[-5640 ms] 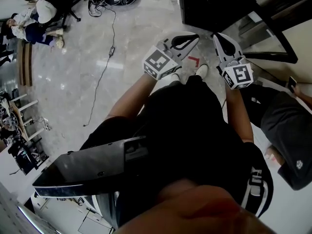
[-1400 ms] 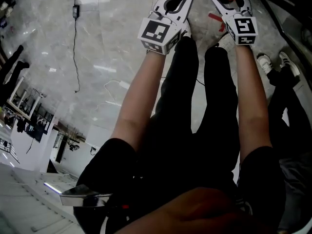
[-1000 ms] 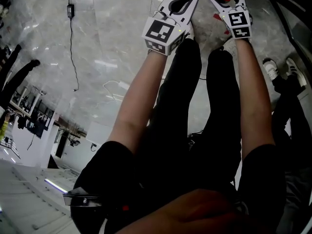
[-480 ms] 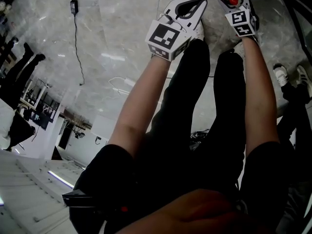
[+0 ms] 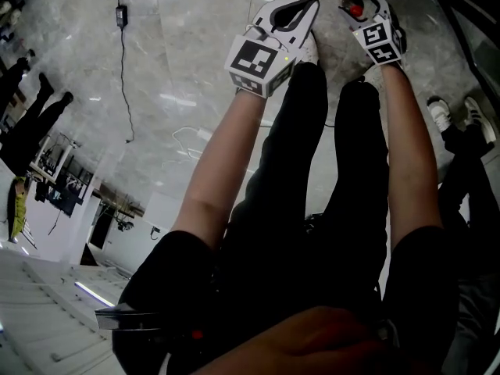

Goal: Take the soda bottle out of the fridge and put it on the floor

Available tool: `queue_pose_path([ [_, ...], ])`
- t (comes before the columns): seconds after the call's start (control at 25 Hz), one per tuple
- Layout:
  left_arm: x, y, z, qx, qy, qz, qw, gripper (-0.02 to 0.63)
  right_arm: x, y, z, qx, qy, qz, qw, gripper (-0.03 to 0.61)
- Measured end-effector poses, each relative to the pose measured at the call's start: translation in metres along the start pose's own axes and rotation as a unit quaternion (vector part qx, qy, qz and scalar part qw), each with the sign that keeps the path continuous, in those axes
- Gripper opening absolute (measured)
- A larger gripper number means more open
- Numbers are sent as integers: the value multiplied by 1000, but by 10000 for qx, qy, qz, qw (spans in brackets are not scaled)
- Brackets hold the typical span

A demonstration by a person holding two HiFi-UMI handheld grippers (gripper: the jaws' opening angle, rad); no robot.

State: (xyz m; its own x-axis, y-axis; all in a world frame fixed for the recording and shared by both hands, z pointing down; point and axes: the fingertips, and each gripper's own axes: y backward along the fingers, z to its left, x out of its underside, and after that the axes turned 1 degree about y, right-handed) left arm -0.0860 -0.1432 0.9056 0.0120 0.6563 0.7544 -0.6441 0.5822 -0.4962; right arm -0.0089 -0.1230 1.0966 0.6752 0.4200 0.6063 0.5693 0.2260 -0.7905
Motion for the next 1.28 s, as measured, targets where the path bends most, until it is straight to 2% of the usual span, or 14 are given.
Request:
queue_pose_path([
  [0.16,-45,21,-13,-14,-188,-101,9998,5,-53,60,-1,90,80,-294,9995,322],
  [0.28,-87,48,-28,-18,-327,-227,9992,5,-116,125,0,179,-66,-874,9960,322],
  [0.56,-212,135,-127,295,-769,-438,9956,5,-274,346,16,411,-496,-2273,9717,319],
  [0.6,-228,148,-144,369,-841,-447,9948,5,-294,378,21,474,-407,-2488,9665,299],
  [0.68,-256,176,-183,545,-1005,-481,9923,5,-334,443,34,567,-193,-2965,9532,153],
  [0.76,-286,204,-223,779,-1173,-562,9884,5,-371,504,52,509,-212,-3338,9410,40],
  [0.8,-302,217,-241,890,-1239,-625,9863,5,-386,530,61,438,-233,-3444,9375,12],
  [0.84,-318,229,-256,980,-1287,-700,9843,5,-399,551,69,355,-259,-3486,9362,12],
  [1.04,-386,263,-299,1174,-1364,-998,9786,5,-437,613,82,36,-515,-3366,9402,12],
  [1.28,-475,302,-337,1377,-1411,-1332,9713,5,-508,688,73,229,-292,-3709,9279,12],
])
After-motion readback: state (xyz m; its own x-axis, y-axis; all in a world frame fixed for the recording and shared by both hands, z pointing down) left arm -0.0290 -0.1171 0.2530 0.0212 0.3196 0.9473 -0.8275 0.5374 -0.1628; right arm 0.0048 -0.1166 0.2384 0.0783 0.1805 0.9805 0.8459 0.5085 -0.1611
